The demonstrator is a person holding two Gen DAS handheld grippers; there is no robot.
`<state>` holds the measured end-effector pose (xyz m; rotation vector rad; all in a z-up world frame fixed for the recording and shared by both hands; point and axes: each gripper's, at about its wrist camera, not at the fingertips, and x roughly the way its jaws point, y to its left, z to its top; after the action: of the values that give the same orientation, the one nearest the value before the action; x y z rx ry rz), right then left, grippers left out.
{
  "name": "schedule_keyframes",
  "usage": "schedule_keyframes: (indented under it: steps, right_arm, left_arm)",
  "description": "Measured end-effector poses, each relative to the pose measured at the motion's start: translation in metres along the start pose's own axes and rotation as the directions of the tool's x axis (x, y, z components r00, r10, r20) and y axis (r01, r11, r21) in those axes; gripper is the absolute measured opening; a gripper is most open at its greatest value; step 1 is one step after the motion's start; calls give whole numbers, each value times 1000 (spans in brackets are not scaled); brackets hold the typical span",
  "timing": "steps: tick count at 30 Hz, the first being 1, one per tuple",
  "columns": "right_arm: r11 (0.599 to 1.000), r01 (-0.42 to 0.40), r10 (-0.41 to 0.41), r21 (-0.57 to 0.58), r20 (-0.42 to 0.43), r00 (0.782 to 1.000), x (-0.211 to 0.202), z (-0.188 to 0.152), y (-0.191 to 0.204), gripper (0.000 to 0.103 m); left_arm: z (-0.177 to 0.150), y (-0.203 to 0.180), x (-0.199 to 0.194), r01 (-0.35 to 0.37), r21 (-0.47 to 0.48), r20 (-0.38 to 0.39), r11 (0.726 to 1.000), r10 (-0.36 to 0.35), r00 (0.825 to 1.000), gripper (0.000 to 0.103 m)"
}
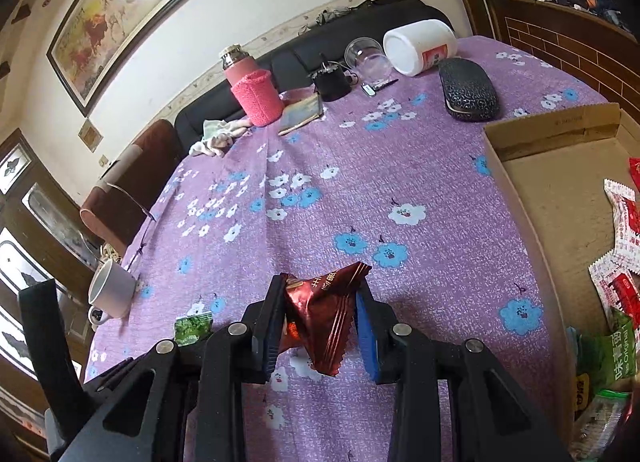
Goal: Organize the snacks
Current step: 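Lift and carry the green bag with left gripper while right gripper carries candy toward tray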
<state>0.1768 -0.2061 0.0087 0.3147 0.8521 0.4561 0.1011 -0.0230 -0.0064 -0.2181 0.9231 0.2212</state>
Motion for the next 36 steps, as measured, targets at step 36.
schedule_keyframes:
  steps: [36]
  right_arm:
    - [1000,25,-25,10,0,1000,3,-2,-1,35]
  left_arm:
    - [1,-6,-8,84,45,44,995,-86,995,38]
